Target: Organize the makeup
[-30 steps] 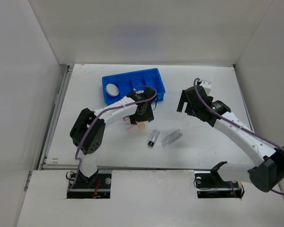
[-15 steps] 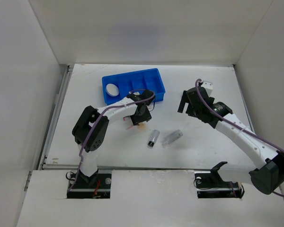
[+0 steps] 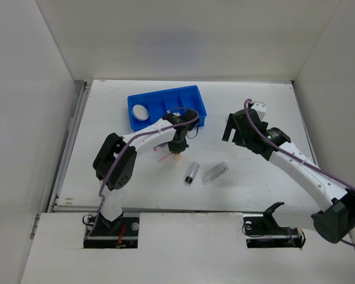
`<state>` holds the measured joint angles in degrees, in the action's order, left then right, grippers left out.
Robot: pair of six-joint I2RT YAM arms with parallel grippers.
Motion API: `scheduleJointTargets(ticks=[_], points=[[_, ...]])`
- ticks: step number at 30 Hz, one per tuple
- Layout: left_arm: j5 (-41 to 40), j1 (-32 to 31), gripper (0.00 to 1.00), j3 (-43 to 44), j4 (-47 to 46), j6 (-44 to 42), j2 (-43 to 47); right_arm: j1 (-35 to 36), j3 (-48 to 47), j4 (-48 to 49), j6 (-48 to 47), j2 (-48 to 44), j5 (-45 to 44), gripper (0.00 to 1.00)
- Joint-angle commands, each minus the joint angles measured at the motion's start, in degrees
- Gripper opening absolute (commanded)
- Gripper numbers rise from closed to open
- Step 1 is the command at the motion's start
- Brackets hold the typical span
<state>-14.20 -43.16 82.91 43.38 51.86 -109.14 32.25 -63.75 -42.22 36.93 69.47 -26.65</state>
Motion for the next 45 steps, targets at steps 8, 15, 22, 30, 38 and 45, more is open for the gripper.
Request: scheduleJointTargets(ticks=[8, 15, 22, 30, 38, 45], points=[[-7.5, 1.7, 0.00, 14.7, 13.8, -16.2, 11.0, 0.0, -0.7, 1.0, -0.2, 1.4, -1.3, 1.00], [-11.1, 11.0, 0.00, 25.8, 15.8, -23.6, 5.9, 0.0, -0.7, 1.0, -0.2, 1.4, -1.3, 1.00], [-10.5, 18.9, 0.00, 34.8, 13.8, -27.4, -4.8, 0.0, -1.2, 0.5, -0.2, 1.4, -1.3, 1.00], [-8.6, 24.7, 0.00, 40.0, 11.6, -25.8, -13.7, 0.0, -1.2, -0.1, -0.2, 0.8, -1.3, 1.00], [-3.5, 26.0, 0.34, 42.5, 11.0, -26.4, -17.4, 0.0, -1.2, -1.2, -0.2, 0.3, -2.3, 1.00], [-2.9, 25.5, 0.53, 41.4, 10.4, -27.7, -12.2, 0.0, -1.2, -1.7, -0.2, -0.2, -2.3, 1.00]])
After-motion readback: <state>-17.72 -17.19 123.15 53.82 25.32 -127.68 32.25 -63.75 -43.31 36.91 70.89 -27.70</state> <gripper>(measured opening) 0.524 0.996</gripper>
